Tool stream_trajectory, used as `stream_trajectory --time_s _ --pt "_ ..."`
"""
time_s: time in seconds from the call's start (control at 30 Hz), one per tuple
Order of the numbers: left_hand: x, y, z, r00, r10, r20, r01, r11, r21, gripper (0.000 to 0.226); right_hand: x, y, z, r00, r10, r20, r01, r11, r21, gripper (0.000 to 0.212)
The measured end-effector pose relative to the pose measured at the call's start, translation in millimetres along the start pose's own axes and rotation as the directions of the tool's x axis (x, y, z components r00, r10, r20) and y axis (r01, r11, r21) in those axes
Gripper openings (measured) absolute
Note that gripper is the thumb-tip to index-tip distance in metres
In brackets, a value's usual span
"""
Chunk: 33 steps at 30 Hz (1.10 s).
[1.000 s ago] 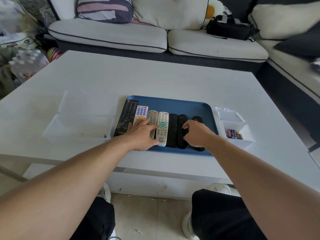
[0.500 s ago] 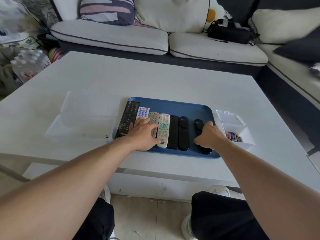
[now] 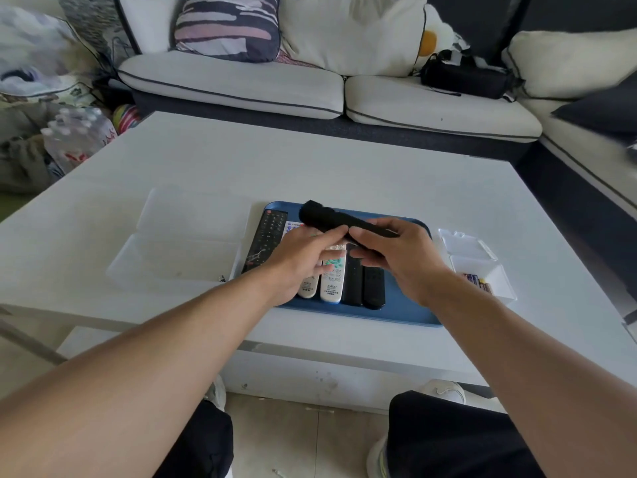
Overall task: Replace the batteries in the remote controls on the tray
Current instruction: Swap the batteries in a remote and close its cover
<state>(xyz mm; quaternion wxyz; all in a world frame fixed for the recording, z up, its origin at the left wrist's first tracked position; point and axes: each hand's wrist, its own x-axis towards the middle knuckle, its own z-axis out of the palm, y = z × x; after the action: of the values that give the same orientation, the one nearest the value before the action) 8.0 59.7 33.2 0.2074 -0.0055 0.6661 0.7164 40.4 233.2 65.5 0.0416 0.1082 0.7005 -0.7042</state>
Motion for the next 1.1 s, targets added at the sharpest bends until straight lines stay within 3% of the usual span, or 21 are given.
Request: stream_trajectory --time_s 0.07,0.23,0.7,1.0,1.1 --pt "-0.5 4.3 3.0 0.998 0.058 -0.027 -0.061 0.986 -0.152 0.03 -1.6 -0.5 3.4 0.997 0.061 0.054 -0.069 0.987 0.144 0.043" --pt "-4.1 8.0 1.6 0.986 0.109 -0.129 -0.146 0.938 -0.316 0.021 0.7 4.0 2.6 0.992 0.11 0.056 -0.121 0.952 0.28 0.033" --pt "-7.0 11.4 -3.4 0.977 0.143 -0.159 -0.185 0.936 -0.298 0.028 3.3 6.7 15.4 0.997 0.07 -0.029 -0.067 0.994 0.084 0.024" --pt "-8.3 11.3 -8.7 0.97 0.157 -0.187 -0.198 0.953 -0.228 0.032 4.9 6.8 15.3 0.99 0.117 0.079 -0.124 0.988 0.094 0.022" --pt "-10.3 8.0 -15.9 0.981 0.145 -0.133 -0.162 0.978 -0.129 0.03 4.1 15.0 12.6 0.992 0.108 0.071 -0.095 0.983 -0.16 0.018"
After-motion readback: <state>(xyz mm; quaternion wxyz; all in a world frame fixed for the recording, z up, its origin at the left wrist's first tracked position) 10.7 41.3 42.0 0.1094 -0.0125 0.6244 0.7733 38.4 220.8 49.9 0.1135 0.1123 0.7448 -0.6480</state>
